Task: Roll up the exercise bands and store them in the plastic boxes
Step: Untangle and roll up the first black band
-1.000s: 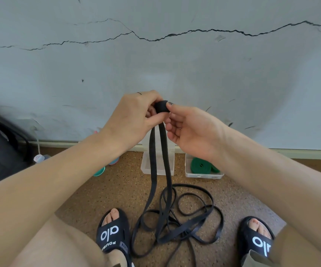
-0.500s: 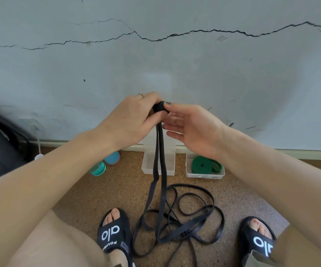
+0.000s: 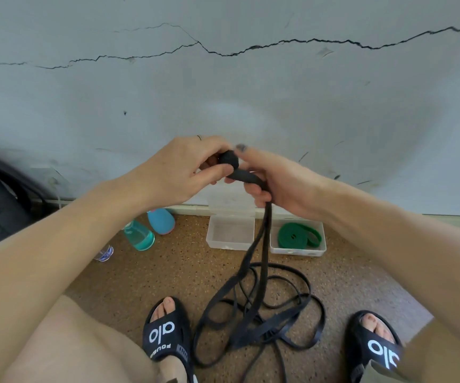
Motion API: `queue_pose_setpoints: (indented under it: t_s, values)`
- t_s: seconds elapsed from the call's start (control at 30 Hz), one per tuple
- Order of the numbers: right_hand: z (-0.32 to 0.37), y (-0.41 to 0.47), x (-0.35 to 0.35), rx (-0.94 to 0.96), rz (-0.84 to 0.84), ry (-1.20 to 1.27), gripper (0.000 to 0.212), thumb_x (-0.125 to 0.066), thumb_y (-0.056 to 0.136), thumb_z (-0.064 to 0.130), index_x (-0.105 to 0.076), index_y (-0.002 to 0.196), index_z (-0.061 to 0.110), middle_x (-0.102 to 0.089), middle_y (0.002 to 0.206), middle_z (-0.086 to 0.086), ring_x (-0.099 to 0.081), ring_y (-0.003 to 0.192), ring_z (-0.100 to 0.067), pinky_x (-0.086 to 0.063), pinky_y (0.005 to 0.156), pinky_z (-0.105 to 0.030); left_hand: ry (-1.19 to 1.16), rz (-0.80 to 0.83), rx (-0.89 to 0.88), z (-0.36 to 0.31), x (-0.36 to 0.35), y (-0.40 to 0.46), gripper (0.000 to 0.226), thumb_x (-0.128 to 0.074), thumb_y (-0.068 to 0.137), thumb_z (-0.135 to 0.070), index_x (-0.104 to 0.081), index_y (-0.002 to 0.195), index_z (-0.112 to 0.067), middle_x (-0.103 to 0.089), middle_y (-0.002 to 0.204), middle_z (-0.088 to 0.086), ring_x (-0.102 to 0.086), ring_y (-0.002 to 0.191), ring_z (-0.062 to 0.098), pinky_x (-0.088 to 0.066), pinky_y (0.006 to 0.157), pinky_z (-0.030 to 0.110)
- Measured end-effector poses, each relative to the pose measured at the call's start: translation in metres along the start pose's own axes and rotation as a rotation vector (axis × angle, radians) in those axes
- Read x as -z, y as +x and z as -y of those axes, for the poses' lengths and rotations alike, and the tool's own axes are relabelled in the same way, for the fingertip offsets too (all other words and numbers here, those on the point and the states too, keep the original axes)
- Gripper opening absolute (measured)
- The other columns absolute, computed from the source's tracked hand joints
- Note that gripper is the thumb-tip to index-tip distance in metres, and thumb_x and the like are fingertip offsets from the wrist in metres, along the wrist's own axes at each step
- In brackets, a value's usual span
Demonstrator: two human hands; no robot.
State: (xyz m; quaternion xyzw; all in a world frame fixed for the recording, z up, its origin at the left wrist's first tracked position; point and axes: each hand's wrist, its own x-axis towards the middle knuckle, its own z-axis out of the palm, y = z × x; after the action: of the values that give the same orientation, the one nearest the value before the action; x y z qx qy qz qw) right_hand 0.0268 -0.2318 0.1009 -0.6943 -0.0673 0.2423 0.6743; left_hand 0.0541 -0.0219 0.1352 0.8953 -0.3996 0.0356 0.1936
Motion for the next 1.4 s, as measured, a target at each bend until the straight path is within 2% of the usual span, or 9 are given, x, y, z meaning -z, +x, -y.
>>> queue_pose_setpoints:
  t_s: [0.2,0.37,0.53,0.63,0.73,0.87,1.0,1.2,1.4]
  values:
    - [0.003,-0.002,0.004,-0.019,0.002,-0.022,0.038,-0.062,0.099,0.038,-0.07,0.106,0.002,-0.039,0.062,0.004,-0.029,0.055,-0.013,-0.026,0.057,-0.028,0.126,0.049,-0.124,0.003,0.0,-0.001,0.021,-0.059,0.101,-0.029,-0.062,0.108,-0.01,-0.06,0.088,-0.001,-0.055,0.075,0.016,-0.044,0.069,0.027]
    - [0.005,-0.003,0.005,0.046,-0.033,-0.033,0.025,-0.066,0.098,0.031,-0.067,0.093,0.007,-0.048,0.06,0.003,-0.034,0.054,-0.012,-0.028,0.054,-0.024,0.025,0.047,-0.018,-0.002,0.001,-0.002,0.026,-0.058,0.098,-0.039,-0.063,0.109,-0.016,-0.065,0.094,-0.006,-0.063,0.085,0.008,-0.053,0.079,0.034]
    - [0.003,-0.008,0.0,0.188,-0.244,-0.356,0.027,-0.073,0.093,0.035,-0.072,0.092,0.008,-0.06,0.057,0.007,-0.042,0.047,-0.007,-0.032,0.05,-0.022,-0.731,0.125,0.416,-0.005,-0.005,-0.003,0.02,-0.065,0.096,-0.009,-0.062,0.116,-0.014,-0.073,0.109,0.003,-0.074,0.1,0.014,-0.058,0.09,0.027]
    - [-0.003,-0.014,-0.008,0.377,-0.329,-0.621,0.016,-0.072,0.093,0.035,-0.071,0.091,0.019,-0.065,0.063,0.006,-0.054,0.051,-0.006,-0.039,0.049,-0.022,-1.136,0.186,0.654,-0.01,-0.009,-0.002,0.029,-0.048,0.105,-0.029,-0.064,0.113,-0.006,-0.072,0.096,0.014,-0.071,0.083,0.018,-0.06,0.076,0.024]
    - [-0.01,-0.015,-0.011,0.549,-0.382,-0.839,0.015,-0.07,0.093,0.034,-0.068,0.092,0.019,-0.056,0.061,0.012,-0.051,0.054,-0.006,-0.039,0.053,-0.029,-1.041,0.294,0.621,-0.009,-0.01,-0.003,0.043,-0.05,0.102,-0.038,-0.067,0.115,-0.001,-0.066,0.084,0.003,-0.059,0.07,0.008,-0.054,0.062,0.021]
    - [-0.014,-0.015,-0.012,0.689,-0.419,-0.995,0.032,-0.063,0.09,0.045,-0.067,0.092,0.013,-0.05,0.063,0.015,-0.045,0.052,-0.012,-0.043,0.049,-0.033,-0.999,0.379,0.545,0.001,-0.006,-0.006,0.048,-0.053,0.096,-0.042,-0.068,0.115,0.0,-0.062,0.086,-0.004,-0.053,0.075,0.005,-0.048,0.065,0.02]
    - [-0.014,-0.013,-0.008,0.667,-0.375,-0.982,0.025,-0.067,0.093,0.039,-0.064,0.095,0.014,-0.057,0.065,0.008,-0.051,0.054,-0.018,-0.048,0.05,-0.038,-0.996,0.34,0.492,0.003,-0.009,-0.006,0.045,-0.054,0.094,-0.036,-0.065,0.113,0.004,-0.059,0.08,-0.005,-0.048,0.07,0.004,-0.044,0.062,0.017]
    - [-0.003,-0.016,0.005,0.678,-0.343,-1.168,0.012,-0.062,0.099,0.022,-0.058,0.094,0.012,-0.04,0.061,0.012,-0.039,0.05,-0.016,-0.034,0.047,-0.032,-0.961,0.335,0.474,0.009,-0.009,-0.008,0.03,-0.056,0.094,-0.032,-0.066,0.103,-0.006,-0.06,0.082,0.002,-0.048,0.065,0.007,-0.045,0.062,0.018]
    - [0.002,-0.016,0.007,0.59,-0.254,-1.166,0.018,-0.054,0.105,0.022,-0.054,0.109,0.005,-0.062,0.089,-0.006,-0.058,0.069,-0.028,-0.048,0.058,-0.042,-0.933,0.246,0.432,0.016,-0.011,-0.006,0.035,-0.057,0.093,-0.033,-0.065,0.107,-0.002,-0.062,0.083,0.002,-0.05,0.069,0.009,-0.047,0.067,0.019]
